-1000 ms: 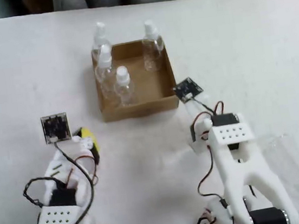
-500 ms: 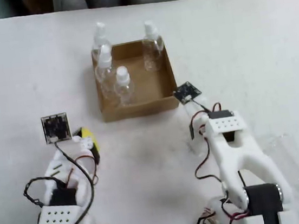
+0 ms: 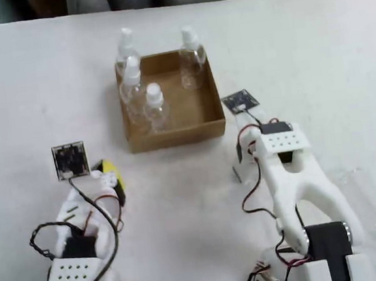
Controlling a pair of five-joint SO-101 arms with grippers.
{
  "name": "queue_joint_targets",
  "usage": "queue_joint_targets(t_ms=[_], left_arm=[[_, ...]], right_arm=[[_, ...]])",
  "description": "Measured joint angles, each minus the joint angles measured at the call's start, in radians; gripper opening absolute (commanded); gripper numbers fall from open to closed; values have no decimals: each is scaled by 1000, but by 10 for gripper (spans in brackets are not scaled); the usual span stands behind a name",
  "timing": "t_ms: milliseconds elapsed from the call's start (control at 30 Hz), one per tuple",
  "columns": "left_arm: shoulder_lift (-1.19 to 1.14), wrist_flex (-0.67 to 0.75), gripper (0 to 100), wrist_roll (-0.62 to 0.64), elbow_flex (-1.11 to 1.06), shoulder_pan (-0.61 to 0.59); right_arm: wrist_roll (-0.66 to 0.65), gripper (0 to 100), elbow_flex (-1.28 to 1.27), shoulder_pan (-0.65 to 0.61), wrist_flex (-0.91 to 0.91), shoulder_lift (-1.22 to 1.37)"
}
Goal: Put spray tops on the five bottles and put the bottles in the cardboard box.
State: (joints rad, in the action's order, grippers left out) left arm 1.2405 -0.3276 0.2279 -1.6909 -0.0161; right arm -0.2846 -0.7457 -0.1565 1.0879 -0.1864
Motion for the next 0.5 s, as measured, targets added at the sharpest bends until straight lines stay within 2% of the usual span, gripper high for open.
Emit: queue_joint_targets(t_ms=[133,333,500], left_arm=[[0,0,27,0,0,0],[0,0,27,0,0,0],[0,0,27,0,0,0]], right_arm=[[137,18,46,-126,78,-31],[318,18,72,-330,55,-37],[453,19,61,-367,-71,-34]])
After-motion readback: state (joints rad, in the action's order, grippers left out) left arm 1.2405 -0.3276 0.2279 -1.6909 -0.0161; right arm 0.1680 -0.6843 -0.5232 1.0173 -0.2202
